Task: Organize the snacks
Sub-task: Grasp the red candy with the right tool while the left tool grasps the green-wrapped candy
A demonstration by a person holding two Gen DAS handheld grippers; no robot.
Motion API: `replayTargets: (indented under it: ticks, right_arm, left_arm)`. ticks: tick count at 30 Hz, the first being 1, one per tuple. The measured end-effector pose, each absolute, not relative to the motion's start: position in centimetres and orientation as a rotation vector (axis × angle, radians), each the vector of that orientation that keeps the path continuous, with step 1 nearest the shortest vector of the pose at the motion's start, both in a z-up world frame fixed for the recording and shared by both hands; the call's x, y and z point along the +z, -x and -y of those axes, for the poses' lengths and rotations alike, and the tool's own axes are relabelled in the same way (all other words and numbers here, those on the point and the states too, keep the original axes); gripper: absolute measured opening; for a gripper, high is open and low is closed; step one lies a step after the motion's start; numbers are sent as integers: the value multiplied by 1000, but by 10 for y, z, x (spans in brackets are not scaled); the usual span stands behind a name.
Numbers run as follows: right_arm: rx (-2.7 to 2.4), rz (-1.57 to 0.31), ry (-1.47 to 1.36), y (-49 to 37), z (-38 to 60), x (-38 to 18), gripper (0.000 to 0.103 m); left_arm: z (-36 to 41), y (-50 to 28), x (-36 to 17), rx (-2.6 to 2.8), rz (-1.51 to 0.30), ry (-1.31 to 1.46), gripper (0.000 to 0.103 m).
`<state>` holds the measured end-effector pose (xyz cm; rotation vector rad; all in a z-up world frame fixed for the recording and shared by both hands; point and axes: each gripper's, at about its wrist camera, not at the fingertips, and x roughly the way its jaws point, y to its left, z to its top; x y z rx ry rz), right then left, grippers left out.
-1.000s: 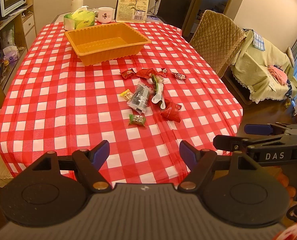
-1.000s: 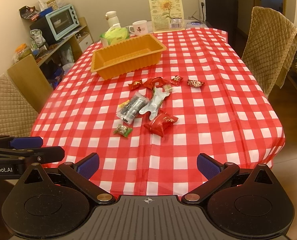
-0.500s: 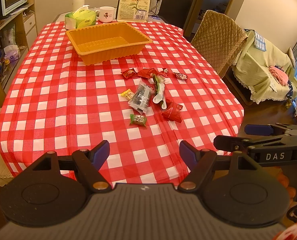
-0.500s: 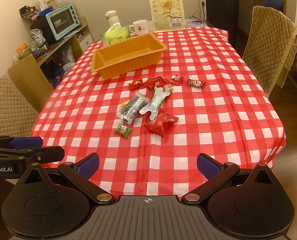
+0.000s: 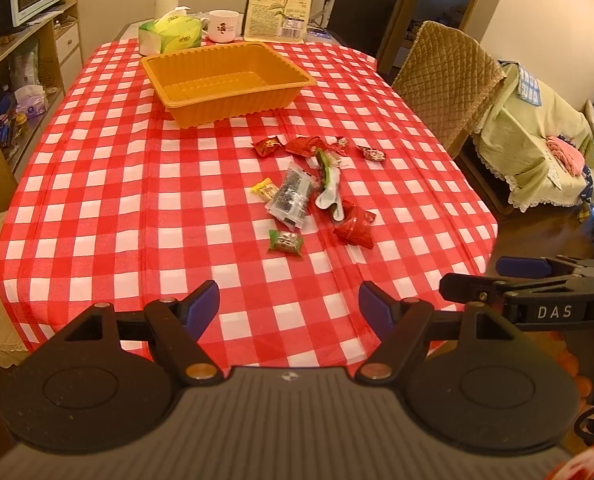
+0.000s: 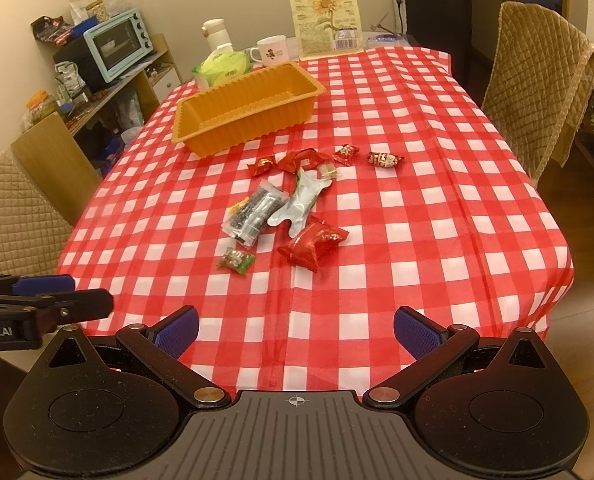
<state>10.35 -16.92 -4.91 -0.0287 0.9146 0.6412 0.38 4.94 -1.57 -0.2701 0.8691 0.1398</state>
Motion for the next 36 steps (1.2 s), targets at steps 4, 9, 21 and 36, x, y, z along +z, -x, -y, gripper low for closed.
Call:
replayTargets:
  ticks: [4, 9, 21, 36]
  right_arm:
    - [650, -925, 23, -113, 172, -59, 103]
    - [664, -937, 17, -129, 170, -71, 103]
    - [705, -964, -37, -175, 157, -96, 82]
    - [709, -1045, -116, -233, 127, -120, 55]
  left_arm:
    - [-46, -13, -20, 164, -873, 267, 76]
    - [-50, -18, -28, 186, -875, 268, 76]
    - [-63, -38, -48, 244, -890, 300, 78]
    - [-77, -66, -64, 295, -930, 343, 78]
